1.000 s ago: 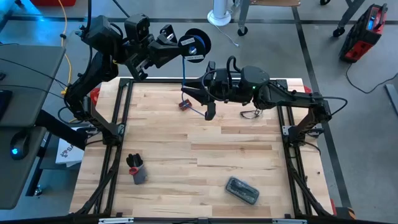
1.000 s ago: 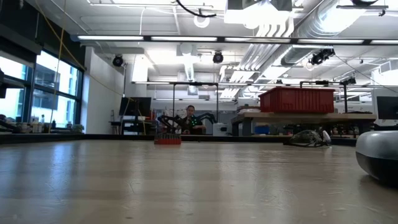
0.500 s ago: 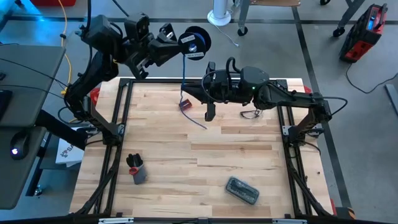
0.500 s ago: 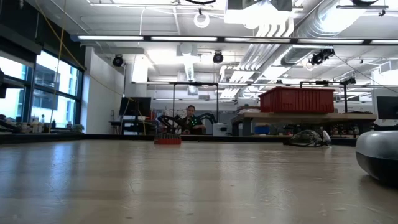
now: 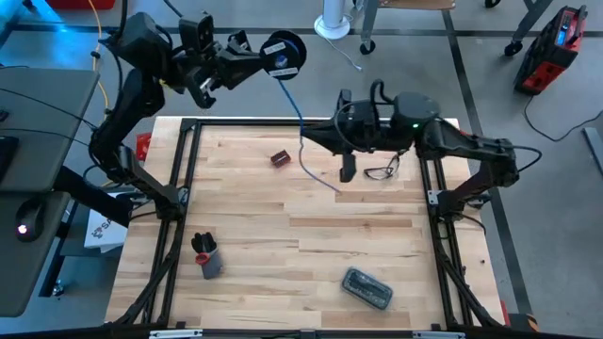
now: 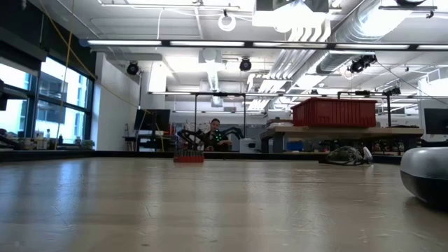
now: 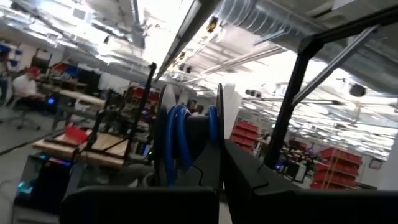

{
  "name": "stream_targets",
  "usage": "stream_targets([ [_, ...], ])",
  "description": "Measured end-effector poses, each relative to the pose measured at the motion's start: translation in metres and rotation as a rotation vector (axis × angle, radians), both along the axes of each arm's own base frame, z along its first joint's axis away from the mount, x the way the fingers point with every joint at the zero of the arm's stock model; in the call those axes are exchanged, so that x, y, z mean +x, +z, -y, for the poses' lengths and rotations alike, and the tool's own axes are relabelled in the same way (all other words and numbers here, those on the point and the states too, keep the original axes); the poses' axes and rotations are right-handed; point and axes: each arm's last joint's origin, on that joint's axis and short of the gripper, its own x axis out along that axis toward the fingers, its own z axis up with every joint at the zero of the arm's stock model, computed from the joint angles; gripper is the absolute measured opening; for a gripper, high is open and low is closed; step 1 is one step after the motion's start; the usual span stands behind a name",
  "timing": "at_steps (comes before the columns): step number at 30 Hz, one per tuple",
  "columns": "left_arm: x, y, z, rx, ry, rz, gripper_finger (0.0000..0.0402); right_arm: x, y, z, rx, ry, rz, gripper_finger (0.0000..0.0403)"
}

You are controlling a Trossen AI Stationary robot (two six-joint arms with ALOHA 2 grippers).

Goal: Coil cords
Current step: Coil the blue wire onto the spool

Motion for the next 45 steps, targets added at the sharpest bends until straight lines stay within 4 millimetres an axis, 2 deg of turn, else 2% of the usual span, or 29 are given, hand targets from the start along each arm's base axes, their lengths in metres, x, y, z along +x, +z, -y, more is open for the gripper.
stream_targets([
  [6,-0.018,-0.003,-0.003,-0.07,0.029,-0.093,0.0,-0.021,0.008,0.0,0.005,0.022,-0.025,0.0],
  [13,-0.021,-0.019,-0.002,-0.258,-0.023,-0.292,0.0,-0.036,0.014,-0.001,-0.002,0.029,-0.029,0.0],
  [17,-0.02,-0.029,-0.002,-0.364,-0.061,-0.401,0.0,-0.037,0.013,-0.001,-0.004,0.047,-0.04,0.0],
  [25,-0.013,-0.042,0.009,-0.538,-0.259,-0.576,0.0,-0.036,0.011,-0.001,-0.015,0.045,-0.064,0.0],
  [37,-0.01,-0.031,0.01,-0.548,-0.294,-0.49,0.0,-0.036,0.01,-0.001,-0.028,0.044,-0.074,0.0],
  [42,-0.011,-0.016,0.01,-0.457,-0.32,-0.335,0.0,-0.034,0.01,-0.001,-0.029,0.041,-0.066,0.0005],
  [45,-0.013,-0.004,0.011,-0.398,-0.336,-0.221,0.0,-0.032,0.013,0.001,-0.03,0.032,-0.022,0.0025],
])
